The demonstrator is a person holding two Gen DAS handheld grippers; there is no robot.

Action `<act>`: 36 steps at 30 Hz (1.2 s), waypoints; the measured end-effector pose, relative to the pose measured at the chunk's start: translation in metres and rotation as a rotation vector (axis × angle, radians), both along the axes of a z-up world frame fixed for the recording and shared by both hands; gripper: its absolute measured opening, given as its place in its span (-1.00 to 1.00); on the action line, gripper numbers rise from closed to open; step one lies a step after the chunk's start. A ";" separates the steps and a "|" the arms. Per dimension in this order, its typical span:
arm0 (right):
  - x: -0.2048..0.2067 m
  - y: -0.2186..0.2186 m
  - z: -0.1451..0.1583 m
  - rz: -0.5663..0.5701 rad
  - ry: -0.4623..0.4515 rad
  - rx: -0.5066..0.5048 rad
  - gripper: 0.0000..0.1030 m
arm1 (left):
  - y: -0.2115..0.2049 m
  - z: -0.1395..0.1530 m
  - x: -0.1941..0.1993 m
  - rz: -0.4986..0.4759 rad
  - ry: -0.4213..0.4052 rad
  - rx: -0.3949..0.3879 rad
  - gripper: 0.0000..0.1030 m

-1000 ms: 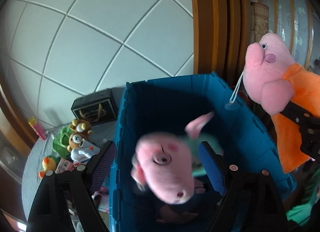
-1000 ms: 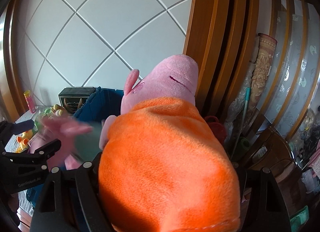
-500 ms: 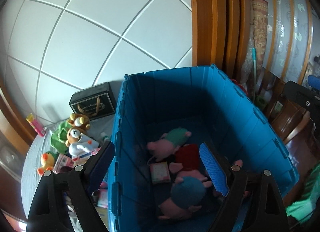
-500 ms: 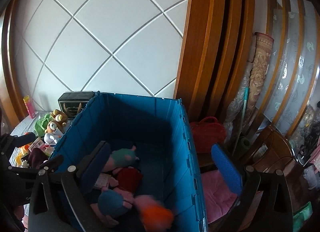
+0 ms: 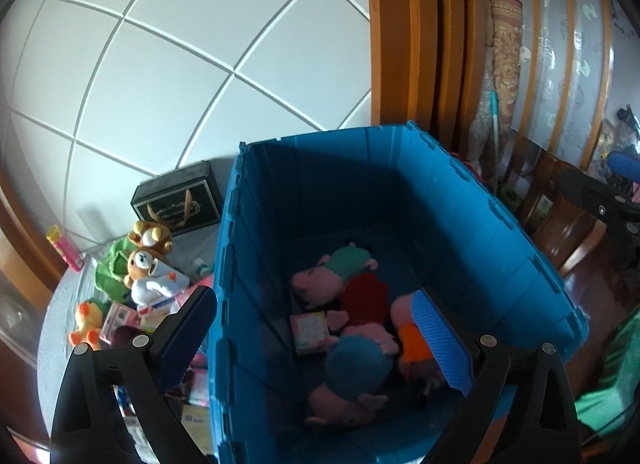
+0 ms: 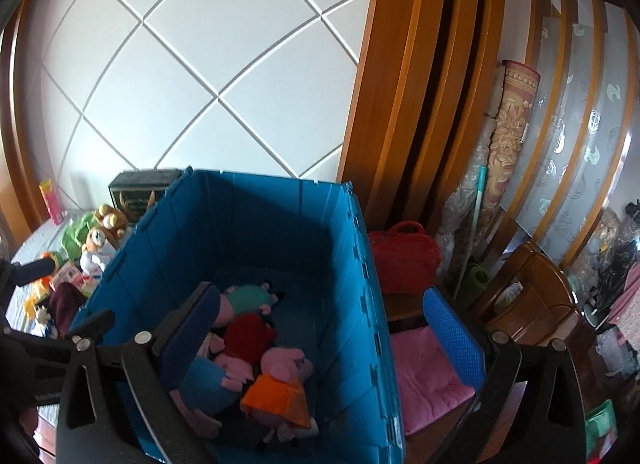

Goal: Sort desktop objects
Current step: 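Withdraw both tools from the crate back toward the table pile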

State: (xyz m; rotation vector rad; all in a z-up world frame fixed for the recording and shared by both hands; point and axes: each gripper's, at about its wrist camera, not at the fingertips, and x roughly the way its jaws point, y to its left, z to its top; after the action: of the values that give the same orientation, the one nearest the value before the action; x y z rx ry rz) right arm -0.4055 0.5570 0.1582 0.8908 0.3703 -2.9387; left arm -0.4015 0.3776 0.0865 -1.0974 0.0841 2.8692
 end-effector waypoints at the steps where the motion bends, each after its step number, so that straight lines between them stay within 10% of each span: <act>1: 0.005 0.001 -0.002 0.002 0.001 0.001 1.00 | -0.001 -0.001 0.005 0.001 0.003 0.003 0.93; 20: 0.126 0.006 -0.060 0.101 0.031 -0.026 1.00 | -0.007 -0.029 0.116 0.023 0.091 0.028 0.98; 36: 0.146 -0.011 -0.107 0.167 -0.015 -0.153 1.00 | -0.069 -0.067 0.162 0.187 0.037 0.020 0.98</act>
State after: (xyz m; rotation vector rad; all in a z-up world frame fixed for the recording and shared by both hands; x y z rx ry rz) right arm -0.2591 0.5458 0.0517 0.8199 0.2047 -2.7625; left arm -0.2397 0.3086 0.0197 -1.1050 -0.0475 3.0475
